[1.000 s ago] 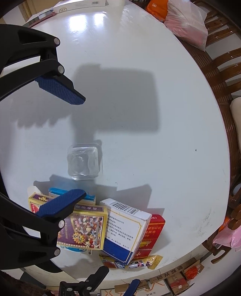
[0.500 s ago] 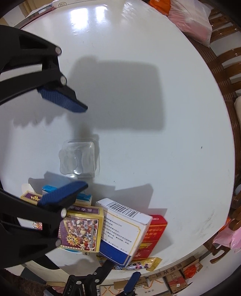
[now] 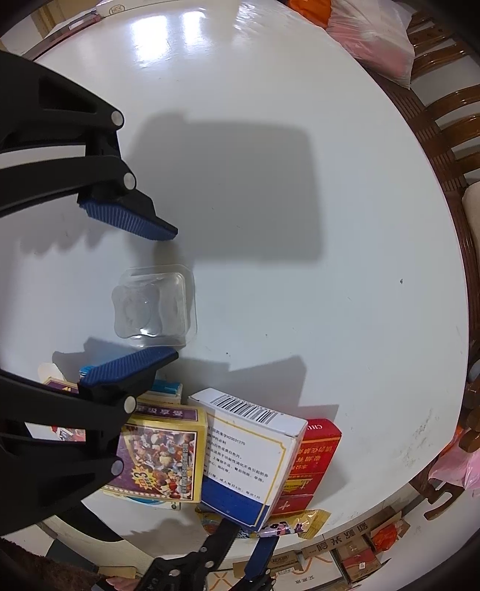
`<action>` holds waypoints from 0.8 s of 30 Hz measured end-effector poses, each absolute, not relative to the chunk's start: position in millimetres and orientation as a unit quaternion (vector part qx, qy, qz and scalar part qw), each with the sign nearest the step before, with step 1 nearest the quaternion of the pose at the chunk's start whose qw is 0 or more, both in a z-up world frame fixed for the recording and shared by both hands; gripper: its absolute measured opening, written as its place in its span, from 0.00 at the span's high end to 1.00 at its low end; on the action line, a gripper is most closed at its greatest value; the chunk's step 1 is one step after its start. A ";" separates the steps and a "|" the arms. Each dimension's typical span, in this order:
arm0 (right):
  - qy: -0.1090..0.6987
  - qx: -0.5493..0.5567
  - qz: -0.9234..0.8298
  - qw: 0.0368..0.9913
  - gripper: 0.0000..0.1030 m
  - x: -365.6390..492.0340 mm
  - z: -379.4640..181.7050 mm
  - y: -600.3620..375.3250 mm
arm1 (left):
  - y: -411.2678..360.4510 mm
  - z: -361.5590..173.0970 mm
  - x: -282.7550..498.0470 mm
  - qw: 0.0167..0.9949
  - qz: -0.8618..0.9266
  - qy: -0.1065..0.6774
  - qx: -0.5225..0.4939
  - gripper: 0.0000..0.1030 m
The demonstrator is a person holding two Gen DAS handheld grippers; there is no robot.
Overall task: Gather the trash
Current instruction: 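Grasp the clear plastic cup with the left tool while the right tool grasps the yellow wrapper, then carry the clear cup and yellow wrapper down over the white trash bag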
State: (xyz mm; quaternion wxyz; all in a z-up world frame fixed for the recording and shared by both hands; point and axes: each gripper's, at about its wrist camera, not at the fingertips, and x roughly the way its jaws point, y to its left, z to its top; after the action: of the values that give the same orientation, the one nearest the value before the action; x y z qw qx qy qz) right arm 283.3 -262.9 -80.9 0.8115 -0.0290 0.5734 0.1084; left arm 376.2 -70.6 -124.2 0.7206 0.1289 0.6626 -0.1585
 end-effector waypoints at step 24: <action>0.577 -0.035 0.091 0.811 0.91 283.1 -88.0 -256.4 | -69.6 -111.8 345.6 0.730 -0.158 0.653 0.126 0.59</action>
State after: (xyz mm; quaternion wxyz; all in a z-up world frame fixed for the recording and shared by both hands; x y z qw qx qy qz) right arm 283.1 -256.4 -88.0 0.8111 -0.0354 0.5768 0.0907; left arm 345.6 -69.6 -111.8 0.7301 0.1262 0.6526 -0.1585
